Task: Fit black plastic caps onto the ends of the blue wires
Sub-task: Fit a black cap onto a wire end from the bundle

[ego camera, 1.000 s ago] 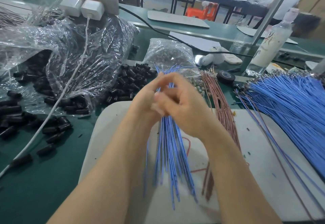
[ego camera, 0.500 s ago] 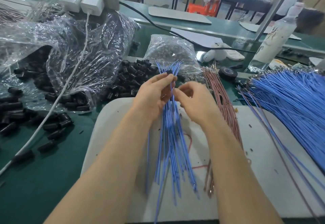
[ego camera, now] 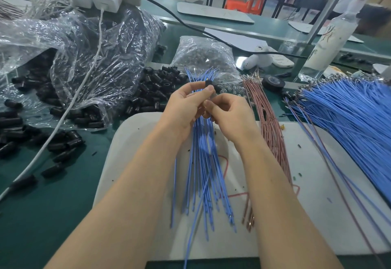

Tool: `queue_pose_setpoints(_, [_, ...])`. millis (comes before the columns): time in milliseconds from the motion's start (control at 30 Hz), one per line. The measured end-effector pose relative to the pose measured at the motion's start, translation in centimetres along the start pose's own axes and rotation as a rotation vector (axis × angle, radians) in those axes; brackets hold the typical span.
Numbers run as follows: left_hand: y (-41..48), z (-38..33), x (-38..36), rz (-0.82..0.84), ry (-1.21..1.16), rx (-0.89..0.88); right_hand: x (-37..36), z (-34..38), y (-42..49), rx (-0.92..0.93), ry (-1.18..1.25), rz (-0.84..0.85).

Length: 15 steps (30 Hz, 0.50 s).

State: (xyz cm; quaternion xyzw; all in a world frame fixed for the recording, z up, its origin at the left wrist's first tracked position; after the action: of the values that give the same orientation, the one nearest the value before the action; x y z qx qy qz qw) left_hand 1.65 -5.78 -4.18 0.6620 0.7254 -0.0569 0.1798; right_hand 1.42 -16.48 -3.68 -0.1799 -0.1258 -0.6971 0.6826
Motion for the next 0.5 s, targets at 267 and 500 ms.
queue_pose_setpoints(267, [0.49, 0.12, 0.76, -0.064, -0.104, 0.067, -0.38, 0.47, -0.48, -0.007, -0.087, 0.058])
queue_pose_setpoints(500, [0.59, 0.40, 0.93, -0.041, -0.159, 0.133, -0.08, 0.40, -0.54, -0.028, -0.050, 0.045])
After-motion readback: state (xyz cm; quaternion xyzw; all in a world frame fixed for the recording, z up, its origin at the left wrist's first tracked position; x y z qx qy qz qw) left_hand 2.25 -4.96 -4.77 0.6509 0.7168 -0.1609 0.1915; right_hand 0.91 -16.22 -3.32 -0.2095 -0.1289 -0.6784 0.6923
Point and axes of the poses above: each hand's wrist, its own y-axis towards the middle knuckle, its own x-axis out of the back of the hand, z = x × y, the point moved 3 cm from there along y, towards the middle knuckle, and after that the axes turned 13 degrees about -x, right-handed, at the moved point
